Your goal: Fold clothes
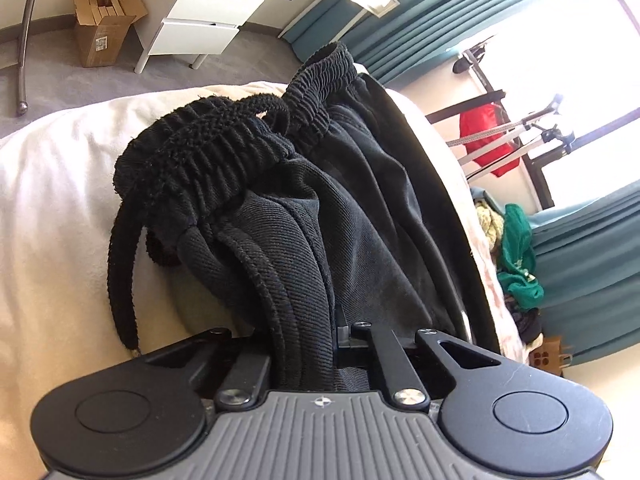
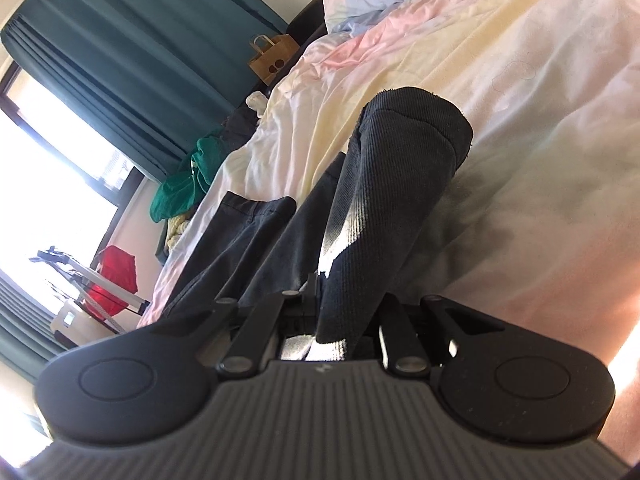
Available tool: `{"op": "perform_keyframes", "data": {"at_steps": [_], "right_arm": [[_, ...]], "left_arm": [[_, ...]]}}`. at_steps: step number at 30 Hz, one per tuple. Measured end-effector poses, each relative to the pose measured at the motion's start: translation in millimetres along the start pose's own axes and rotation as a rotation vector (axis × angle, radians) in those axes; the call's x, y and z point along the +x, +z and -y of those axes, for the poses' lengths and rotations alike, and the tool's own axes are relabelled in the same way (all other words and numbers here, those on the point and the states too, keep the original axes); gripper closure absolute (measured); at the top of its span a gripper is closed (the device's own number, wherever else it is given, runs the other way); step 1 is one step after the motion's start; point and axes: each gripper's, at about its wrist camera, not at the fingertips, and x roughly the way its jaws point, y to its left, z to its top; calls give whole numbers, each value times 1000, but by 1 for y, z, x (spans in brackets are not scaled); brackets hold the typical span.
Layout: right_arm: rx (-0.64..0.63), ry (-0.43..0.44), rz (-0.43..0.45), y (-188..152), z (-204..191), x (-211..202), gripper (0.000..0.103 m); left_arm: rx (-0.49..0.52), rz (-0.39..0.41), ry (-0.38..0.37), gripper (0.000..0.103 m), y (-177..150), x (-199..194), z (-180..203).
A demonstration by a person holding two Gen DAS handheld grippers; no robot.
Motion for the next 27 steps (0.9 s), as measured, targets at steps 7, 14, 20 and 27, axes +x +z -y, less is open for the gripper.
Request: {"op": "perform_keyframes", "data": {"at_steps": [7,14,20,27], "right_arm": [[-26,35,36,0,-14,-16,94],[-69,24,63,1,-29,-24,94],[-137,11,109,12,-77,4,94],[-322,25,167,33,-184,109,94]], "left_arm": [[76,136,-121,96,13,-17,31],[35,132,-147,96,21,-9,40],[55,131,-130,96,67,30,70],[146,189,-64,96,139,126,153]]}}
